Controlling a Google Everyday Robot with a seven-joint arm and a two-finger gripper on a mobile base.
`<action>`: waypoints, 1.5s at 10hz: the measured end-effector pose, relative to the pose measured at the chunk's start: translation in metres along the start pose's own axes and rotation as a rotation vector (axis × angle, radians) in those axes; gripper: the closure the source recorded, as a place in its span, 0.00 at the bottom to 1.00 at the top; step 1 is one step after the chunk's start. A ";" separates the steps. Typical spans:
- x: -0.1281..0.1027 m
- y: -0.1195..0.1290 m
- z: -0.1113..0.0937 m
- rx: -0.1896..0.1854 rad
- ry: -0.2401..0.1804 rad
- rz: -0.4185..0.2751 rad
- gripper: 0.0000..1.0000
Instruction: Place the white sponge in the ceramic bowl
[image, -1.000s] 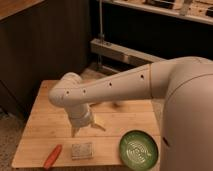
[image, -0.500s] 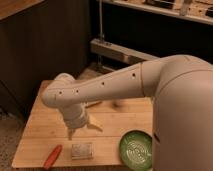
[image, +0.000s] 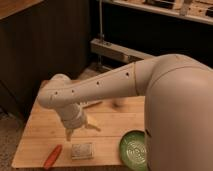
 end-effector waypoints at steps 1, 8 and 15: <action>0.000 -0.002 0.000 -0.006 -0.006 -0.003 0.20; 0.005 -0.015 -0.003 -0.028 -0.030 -0.051 0.20; 0.003 -0.027 -0.003 -0.011 -0.030 -0.115 0.20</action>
